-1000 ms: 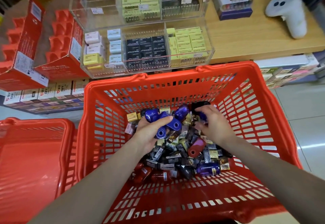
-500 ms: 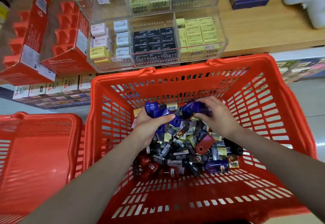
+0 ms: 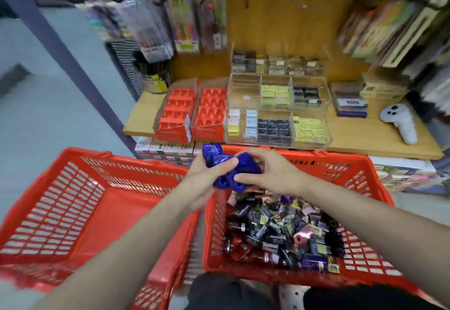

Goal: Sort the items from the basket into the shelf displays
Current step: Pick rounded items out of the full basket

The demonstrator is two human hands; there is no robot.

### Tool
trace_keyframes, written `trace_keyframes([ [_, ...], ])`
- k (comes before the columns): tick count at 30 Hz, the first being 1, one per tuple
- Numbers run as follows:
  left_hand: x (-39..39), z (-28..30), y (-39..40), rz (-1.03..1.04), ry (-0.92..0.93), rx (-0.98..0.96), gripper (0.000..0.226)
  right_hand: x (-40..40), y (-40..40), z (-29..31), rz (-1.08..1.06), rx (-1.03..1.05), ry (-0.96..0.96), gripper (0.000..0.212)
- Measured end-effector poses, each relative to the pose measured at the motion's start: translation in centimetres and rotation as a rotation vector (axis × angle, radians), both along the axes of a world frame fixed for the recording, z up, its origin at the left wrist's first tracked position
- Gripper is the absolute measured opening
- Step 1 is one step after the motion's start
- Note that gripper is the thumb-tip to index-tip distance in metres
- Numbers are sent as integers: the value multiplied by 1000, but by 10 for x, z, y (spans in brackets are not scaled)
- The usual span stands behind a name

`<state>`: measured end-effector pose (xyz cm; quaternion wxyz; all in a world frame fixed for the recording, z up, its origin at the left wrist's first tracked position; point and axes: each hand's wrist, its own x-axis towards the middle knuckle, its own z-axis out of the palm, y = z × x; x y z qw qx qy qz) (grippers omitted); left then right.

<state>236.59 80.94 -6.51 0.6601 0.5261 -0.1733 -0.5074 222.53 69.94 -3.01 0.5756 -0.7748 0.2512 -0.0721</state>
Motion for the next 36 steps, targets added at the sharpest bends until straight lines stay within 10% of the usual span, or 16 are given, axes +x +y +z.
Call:
trace_keyframes([
  [13, 151, -64, 208, 353, 125, 252, 30, 173, 150, -88, 105, -175, 248, 23],
  [30, 177, -127, 97, 220, -93, 304, 62, 202, 78, -156, -68, -325, 409, 35],
  [36, 177, -145, 116, 166, 71, 362, 41, 210, 89, -160, -13, -225, 547, 25],
])
